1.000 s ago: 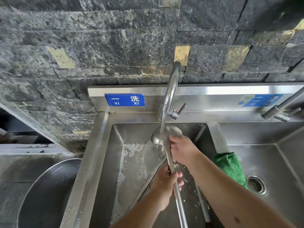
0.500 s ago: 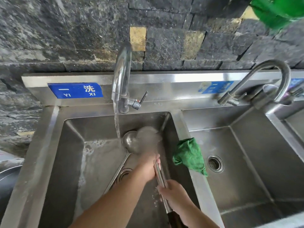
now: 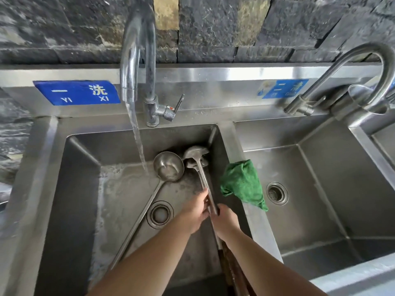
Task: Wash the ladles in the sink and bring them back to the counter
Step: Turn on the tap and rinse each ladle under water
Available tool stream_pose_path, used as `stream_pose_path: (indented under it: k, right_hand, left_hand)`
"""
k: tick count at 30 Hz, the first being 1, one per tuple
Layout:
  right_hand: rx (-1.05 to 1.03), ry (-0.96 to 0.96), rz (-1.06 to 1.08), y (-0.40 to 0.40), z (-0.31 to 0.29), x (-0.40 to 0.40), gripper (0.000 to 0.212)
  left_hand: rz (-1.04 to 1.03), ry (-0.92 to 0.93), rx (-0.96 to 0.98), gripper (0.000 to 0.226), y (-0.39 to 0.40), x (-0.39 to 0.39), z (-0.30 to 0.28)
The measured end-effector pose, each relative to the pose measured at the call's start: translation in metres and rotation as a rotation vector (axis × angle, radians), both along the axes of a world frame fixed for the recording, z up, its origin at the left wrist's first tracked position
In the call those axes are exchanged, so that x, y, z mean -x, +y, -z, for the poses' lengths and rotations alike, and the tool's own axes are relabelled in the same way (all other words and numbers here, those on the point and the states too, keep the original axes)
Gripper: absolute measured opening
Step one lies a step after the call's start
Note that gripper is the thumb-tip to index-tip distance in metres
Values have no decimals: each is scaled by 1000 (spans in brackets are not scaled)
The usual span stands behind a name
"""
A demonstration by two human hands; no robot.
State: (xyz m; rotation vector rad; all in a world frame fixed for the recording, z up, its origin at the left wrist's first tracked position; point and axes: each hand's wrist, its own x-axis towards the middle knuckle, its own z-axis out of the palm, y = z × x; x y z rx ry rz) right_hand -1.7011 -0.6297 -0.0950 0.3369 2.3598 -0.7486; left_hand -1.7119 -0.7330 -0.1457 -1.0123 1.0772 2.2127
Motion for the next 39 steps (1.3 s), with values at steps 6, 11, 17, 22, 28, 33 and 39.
stream_pose_path:
  k: [6, 11, 17, 22, 28, 33, 39]
  right_hand:
    - [19, -64, -22, -5, -3, 5, 54]
    - [-79, -71, -146, -3, 1, -5, 82]
    - [-181, 2, -271, -8, -7, -13, 83]
    - [-205, 186, -436, -35, -9, -10, 76]
    - [-46, 0, -537, -99, 16, -6, 46]
    - [56, -182, -462, -161, 67, -10, 25]
    - [165, -326, -222, -213, 138, -6, 14]
  left_hand:
    - [135, 44, 33, 62, 4, -15, 6]
    - [151, 2, 30, 65, -2, -23, 8]
    - [203, -34, 61, 52, -16, -33, -6]
    - [227, -63, 155, 54, -50, -47, -4]
    - [249, -144, 444, 32, -131, -78, 8]
    - [280, -182, 745, 36, -191, -100, 42]
    - [646, -154, 940, 46, -220, -115, 92]
